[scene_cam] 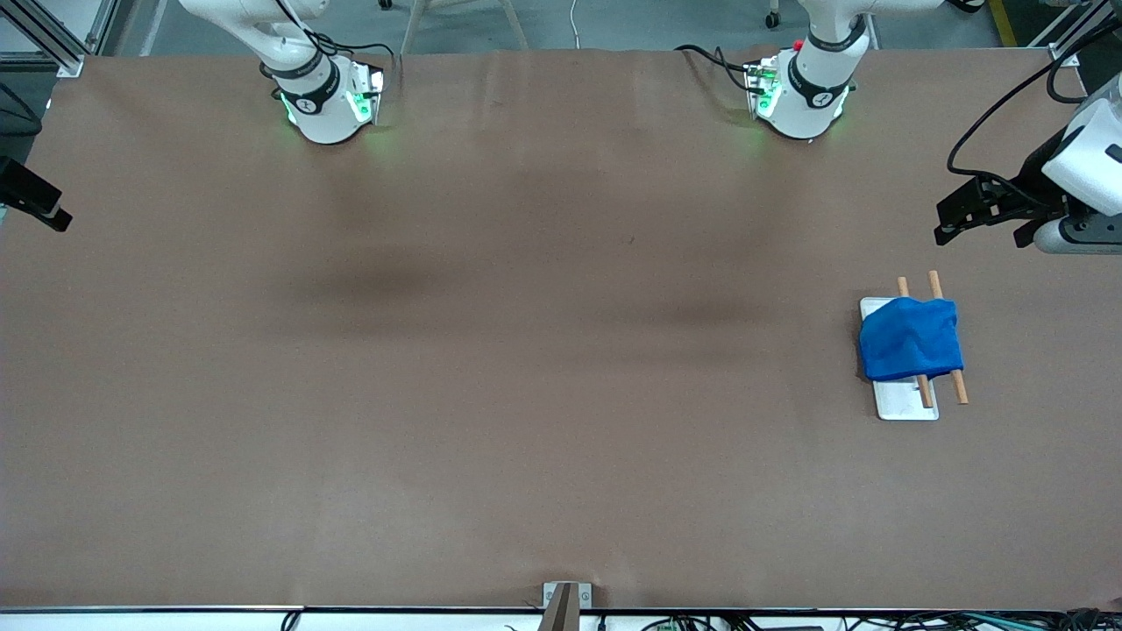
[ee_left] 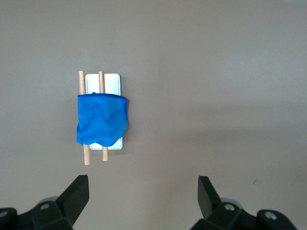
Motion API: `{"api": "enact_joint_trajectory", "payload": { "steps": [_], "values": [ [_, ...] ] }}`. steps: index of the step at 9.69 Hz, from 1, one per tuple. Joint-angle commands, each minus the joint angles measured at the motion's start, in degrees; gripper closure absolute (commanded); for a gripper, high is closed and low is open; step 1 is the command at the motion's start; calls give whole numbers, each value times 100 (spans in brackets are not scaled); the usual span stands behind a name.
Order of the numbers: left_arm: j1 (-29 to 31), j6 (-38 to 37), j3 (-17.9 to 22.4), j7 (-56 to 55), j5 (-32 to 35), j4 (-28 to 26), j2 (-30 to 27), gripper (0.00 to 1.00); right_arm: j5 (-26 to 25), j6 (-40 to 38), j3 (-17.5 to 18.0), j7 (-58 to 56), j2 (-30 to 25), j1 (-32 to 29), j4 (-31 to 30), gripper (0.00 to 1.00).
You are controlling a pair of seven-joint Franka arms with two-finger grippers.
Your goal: Right arm passes towel to left arm to hang
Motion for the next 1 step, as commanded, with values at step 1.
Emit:
{"api": "enact_joint_trajectory", "payload": {
  "steps": [1],
  "values": [
    [-15, 45, 7, -51, 48, -226, -36, 0, 10, -88, -11, 30, 8, 23, 76, 0]
  ]
}}
